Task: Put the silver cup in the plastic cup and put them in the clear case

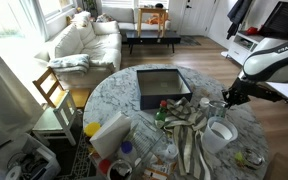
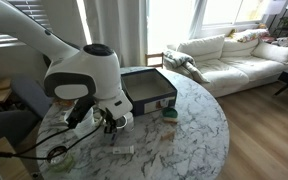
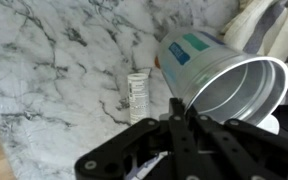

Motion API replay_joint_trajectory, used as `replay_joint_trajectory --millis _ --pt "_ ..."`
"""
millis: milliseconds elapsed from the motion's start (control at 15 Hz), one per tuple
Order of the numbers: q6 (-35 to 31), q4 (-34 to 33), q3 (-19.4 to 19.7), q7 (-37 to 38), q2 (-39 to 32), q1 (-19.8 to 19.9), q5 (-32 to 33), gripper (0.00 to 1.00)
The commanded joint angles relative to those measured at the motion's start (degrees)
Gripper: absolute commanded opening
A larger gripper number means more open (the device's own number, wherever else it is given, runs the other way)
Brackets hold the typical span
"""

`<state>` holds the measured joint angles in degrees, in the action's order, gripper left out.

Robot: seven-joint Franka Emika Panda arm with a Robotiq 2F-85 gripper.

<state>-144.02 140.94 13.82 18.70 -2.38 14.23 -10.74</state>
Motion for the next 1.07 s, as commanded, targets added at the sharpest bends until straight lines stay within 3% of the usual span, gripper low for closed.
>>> replay_joint_trajectory --millis 0,333,667,1000 --pt "0.8 -0.1 0.2 -3.5 1.4 0.1 -1.7 0.01" --pt "4.4 -1.4 0.3 -8.9 6.3 0.2 -0.2 0.01" --pt "12.9 -3.5 0.6 -18.0 13.3 -0.2 0.2 0.01" --pt "20.5 -3.6 1.7 -30.7 20.2 -2.2 -4.3 0.01"
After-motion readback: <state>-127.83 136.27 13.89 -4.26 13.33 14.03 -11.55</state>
